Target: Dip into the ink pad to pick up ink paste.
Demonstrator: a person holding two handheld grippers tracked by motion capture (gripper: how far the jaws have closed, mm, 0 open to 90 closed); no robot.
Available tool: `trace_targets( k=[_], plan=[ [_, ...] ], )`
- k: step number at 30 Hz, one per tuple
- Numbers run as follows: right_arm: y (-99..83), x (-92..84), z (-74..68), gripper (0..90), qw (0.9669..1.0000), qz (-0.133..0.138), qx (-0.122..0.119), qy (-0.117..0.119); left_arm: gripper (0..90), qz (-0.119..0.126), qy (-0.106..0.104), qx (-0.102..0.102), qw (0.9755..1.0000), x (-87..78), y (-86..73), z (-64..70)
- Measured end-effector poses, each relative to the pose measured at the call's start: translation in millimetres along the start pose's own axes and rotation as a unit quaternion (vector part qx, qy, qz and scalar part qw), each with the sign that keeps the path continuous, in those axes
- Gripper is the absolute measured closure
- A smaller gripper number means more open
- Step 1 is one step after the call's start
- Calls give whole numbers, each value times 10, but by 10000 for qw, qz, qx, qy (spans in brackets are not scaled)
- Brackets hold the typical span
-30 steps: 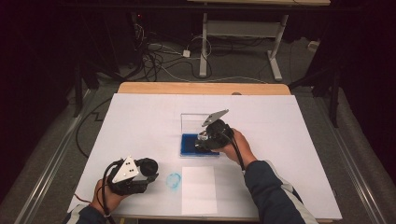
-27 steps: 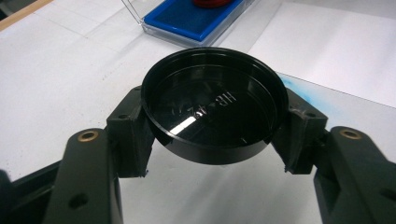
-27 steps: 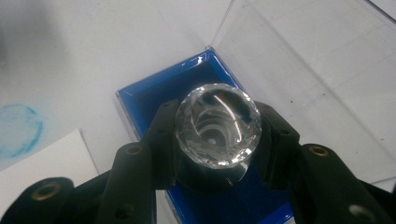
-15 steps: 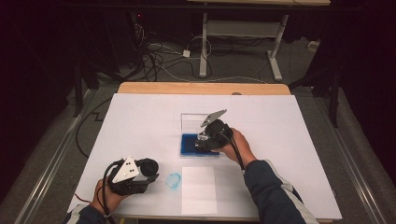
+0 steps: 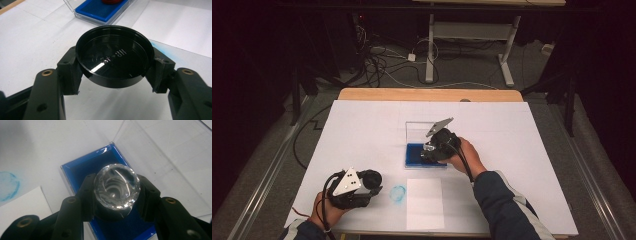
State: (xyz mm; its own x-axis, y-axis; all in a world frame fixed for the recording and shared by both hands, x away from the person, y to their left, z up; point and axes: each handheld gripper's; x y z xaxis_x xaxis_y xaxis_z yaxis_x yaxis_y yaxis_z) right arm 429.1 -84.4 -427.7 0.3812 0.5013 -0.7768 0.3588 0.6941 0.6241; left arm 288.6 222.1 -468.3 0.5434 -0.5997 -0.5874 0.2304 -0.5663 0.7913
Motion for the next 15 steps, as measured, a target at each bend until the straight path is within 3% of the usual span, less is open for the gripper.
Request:
trace_targets(
  k=[15],
  plan=[
    [9, -11, 19, 565, 10000, -79, -27, 23, 365, 13, -9, -9, 10000, -7, -3, -7]
  ],
)
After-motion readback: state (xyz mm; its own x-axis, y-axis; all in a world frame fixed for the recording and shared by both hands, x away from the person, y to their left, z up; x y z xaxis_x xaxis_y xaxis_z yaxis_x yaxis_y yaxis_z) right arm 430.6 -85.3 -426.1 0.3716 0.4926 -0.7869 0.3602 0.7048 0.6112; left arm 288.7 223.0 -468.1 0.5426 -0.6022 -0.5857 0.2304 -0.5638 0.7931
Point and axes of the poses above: each handheld gripper's, and its own axes: x roughly forward along the jaws, y roughly out of its top, z roughly to its right, and after that the axes turned 1 degree about x, right-handed
